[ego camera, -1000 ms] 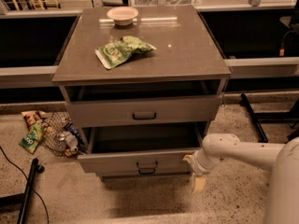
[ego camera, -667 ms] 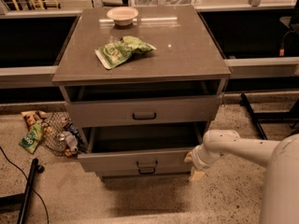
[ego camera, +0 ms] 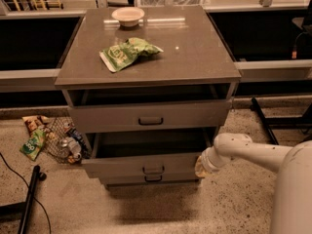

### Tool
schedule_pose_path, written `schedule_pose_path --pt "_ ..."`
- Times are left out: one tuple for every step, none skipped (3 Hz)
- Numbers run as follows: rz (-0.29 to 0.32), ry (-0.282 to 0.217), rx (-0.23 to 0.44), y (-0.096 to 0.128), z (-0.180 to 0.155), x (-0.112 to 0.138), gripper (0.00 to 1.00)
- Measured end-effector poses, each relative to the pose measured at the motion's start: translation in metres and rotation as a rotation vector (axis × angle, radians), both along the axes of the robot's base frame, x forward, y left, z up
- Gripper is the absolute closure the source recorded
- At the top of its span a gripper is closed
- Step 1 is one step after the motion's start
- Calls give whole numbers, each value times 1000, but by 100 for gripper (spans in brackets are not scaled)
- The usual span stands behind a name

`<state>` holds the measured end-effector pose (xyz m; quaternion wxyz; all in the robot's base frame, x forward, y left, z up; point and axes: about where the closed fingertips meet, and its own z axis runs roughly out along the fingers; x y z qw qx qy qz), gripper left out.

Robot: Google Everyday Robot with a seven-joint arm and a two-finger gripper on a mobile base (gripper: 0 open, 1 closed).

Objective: Close middle drawer

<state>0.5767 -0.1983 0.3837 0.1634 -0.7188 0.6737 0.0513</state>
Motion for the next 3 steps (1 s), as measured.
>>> schedule_pose_path --pt "0 0 0 0 0 0 39" --pt "19 6 8 5 -1 -3 16" --pt "42 17 30 8 3 -4 0"
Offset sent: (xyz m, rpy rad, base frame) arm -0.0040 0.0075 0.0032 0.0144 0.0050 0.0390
